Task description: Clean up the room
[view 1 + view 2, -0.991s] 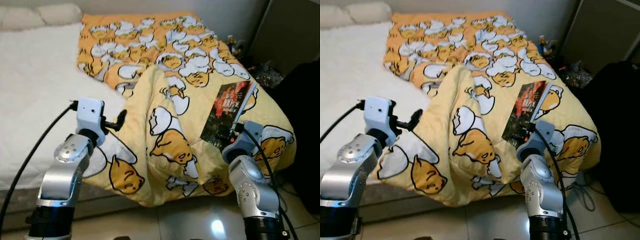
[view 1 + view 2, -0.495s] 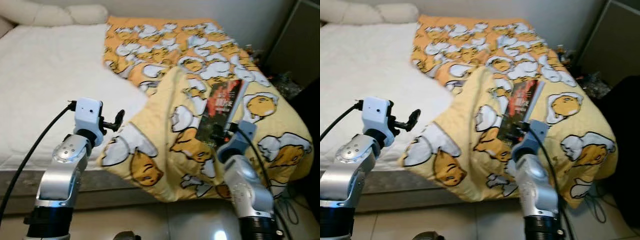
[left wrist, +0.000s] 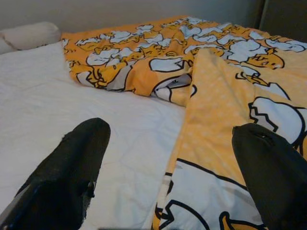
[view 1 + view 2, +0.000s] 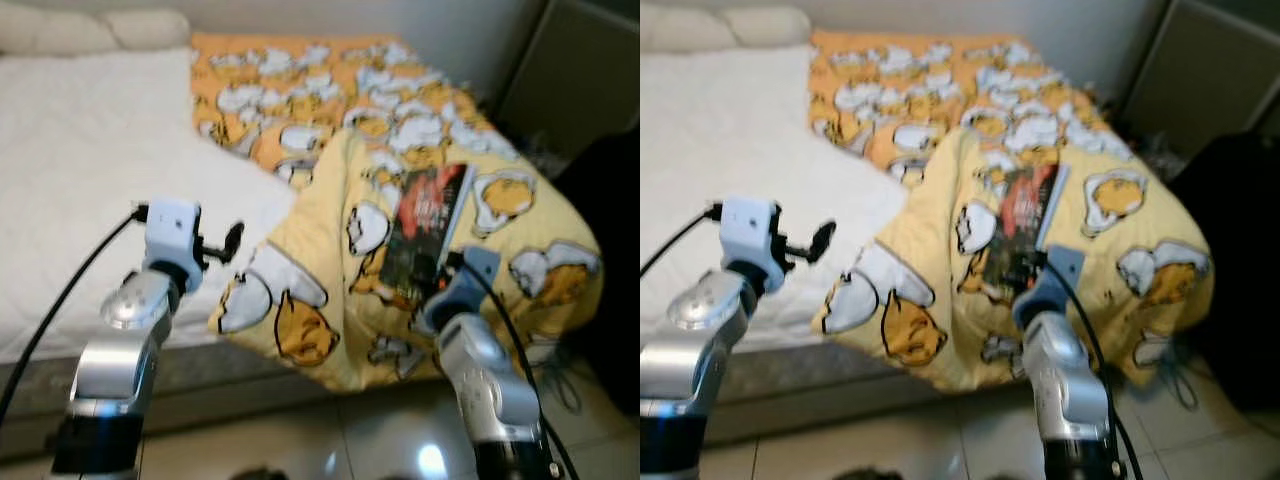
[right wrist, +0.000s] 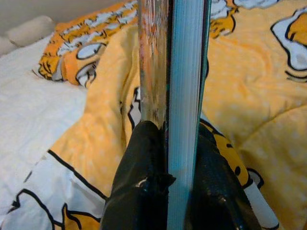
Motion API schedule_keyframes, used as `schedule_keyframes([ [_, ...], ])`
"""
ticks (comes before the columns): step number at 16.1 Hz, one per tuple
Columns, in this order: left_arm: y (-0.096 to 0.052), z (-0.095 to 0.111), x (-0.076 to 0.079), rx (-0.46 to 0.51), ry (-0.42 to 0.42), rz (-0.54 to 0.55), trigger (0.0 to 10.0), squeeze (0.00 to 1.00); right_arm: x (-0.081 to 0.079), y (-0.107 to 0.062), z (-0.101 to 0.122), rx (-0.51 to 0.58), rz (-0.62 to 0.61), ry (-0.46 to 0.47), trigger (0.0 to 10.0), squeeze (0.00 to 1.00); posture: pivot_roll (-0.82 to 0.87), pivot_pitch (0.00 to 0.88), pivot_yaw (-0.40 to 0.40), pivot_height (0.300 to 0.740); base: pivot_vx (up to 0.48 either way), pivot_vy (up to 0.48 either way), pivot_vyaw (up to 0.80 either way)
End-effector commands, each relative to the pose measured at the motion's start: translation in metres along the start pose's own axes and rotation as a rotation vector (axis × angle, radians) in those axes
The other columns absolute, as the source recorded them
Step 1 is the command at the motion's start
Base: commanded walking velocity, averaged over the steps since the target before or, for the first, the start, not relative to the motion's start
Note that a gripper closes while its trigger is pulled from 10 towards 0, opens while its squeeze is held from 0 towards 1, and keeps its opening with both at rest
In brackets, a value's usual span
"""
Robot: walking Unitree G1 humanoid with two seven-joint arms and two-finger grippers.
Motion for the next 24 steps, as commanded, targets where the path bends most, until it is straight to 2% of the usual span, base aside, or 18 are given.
schedule_keyframes([
  [1,0.0006,-0.0018,0.0033,-0.008,0.000,-0.006,10.0,0.00,0.0039,0.0001,0.0131,0.054,-0.020,0.009,10.0,0.00,-0.02,0.000,-0.007,0.740,0.000,0.364,0.00],
  [24,0.0012,-0.0040,0.0028,-0.015,0.014,-0.009,10.0,0.00,0.0018,0.0012,0.0146,0.055,-0.013,0.007,10.0,0.00,-0.01,0.000,-0.005,0.740,0.000,0.364,0.00],
])
Point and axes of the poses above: a point about 5 cm out from each wrist's last joint towards the gripper, its own y axis pointing out of the wrist towards the gripper, its own z axis along the axis of the wrist's last joint, x = y × z, the point moved 5 cm from there along y, pointing out of the wrist towards the gripper, and after that the axes turned 14 degrees about -y, right-handed, at the moved point
